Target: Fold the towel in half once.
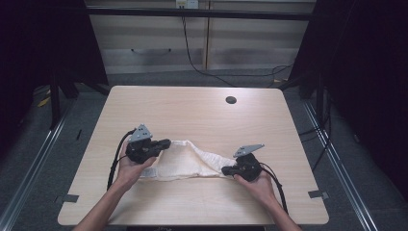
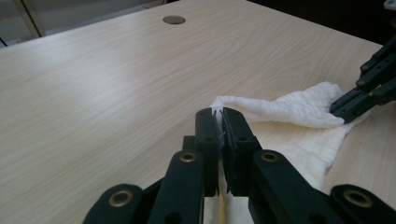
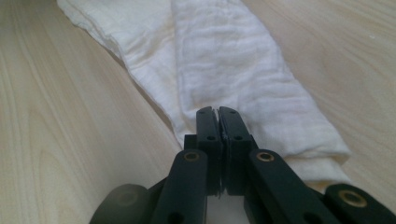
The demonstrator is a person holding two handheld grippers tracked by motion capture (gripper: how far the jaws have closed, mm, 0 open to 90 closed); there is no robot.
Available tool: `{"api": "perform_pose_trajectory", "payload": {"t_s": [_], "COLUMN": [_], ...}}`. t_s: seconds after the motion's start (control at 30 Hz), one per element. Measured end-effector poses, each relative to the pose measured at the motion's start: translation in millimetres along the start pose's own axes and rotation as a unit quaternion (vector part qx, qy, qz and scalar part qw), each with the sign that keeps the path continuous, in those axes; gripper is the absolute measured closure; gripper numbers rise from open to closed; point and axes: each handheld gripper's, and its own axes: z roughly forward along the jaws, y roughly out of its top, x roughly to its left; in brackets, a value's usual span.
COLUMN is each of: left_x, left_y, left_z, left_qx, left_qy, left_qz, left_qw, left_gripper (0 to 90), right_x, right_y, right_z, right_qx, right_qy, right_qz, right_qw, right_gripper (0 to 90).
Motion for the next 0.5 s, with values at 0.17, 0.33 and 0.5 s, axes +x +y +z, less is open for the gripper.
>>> {"api": "perform_pose_trajectory", "payload": {"t_s": [0.17,0.33,0.5], "left_x": [-11.0,-22.1,-31.0], "left_y": [2.4,-12.8,-28.8], "left_z": [-9.7,-17.4,-20.6], "left_qx": [-0.008,0.011,0.048], "left_qy": [-0.012,-0.024,-0.036], "left_qz": [0.017,0.036,0.059], "left_qw": [0.9998,0.999,0.9965], "left_gripper": [85.9,85.9,86.1], "right_x": [-2.7,-2.9,-3.5], "right_y": [2.3,0.6,-0.6], "right_z": [2.3,1.9,2.1], "right_qx": [-0.004,-0.008,-0.014], "right_qy": [-0.007,-0.005,-0.003], "right_qz": [0.0,0.004,0.009], "right_qw": [1.0,0.9999,0.9999], "right_gripper": [88.2,88.2,88.1]}}
